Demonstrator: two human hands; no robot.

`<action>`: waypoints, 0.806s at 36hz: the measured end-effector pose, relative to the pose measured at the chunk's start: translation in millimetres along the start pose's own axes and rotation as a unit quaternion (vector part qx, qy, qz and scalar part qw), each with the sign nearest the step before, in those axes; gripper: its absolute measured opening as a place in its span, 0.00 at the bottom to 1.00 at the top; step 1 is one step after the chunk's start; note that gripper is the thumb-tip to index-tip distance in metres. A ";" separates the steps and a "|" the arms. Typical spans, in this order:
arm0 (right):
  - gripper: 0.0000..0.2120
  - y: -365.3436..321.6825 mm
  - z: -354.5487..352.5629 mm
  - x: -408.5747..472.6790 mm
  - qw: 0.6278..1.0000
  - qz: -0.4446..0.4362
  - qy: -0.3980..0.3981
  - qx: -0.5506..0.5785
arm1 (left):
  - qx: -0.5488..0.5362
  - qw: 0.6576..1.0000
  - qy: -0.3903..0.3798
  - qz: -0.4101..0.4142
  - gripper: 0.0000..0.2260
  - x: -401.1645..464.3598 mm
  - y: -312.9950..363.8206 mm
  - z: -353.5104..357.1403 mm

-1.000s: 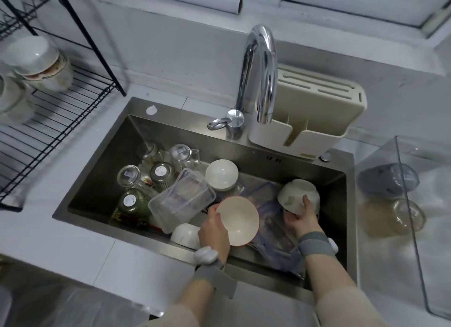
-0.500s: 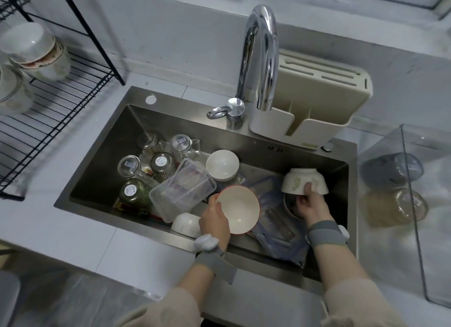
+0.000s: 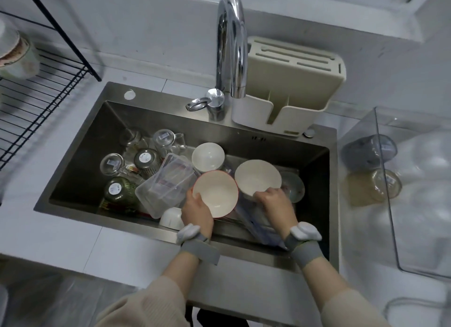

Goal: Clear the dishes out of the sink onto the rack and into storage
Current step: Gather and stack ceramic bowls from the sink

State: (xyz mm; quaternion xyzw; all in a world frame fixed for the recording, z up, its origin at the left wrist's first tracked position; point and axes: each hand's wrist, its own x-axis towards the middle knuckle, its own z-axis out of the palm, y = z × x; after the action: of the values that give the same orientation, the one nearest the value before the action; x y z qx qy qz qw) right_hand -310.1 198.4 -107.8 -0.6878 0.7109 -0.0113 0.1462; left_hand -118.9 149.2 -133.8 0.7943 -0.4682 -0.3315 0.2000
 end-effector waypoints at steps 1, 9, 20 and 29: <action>0.09 -2.3 2.4 -1.2 0.999 -0.005 -0.027 -0.023 | 0.000 1.000 0.002 0.000 0.13 0.2 -0.3 0.6; 0.11 -10.6 16.8 -1.9 0.985 -0.028 -0.141 -0.091 | -0.025 0.998 -0.009 -0.059 0.15 5.7 0.8 5.0; 0.14 -7.1 41.0 -3.3 0.989 0.028 -0.143 -0.015 | -0.034 0.998 -0.052 -0.029 0.14 -3.3 24.3 38.2; 0.12 -4.3 31.7 -17.3 0.912 0.249 0.047 0.323 | 0.049 0.994 -0.050 0.080 0.13 -6.4 40.8 56.5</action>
State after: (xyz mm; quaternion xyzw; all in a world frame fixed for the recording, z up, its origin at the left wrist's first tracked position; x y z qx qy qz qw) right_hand -298.6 221.0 -133.9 -0.4026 0.8225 -0.2364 0.3247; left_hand -186.4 134.8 -145.6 0.7454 -0.5555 -0.3303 0.1636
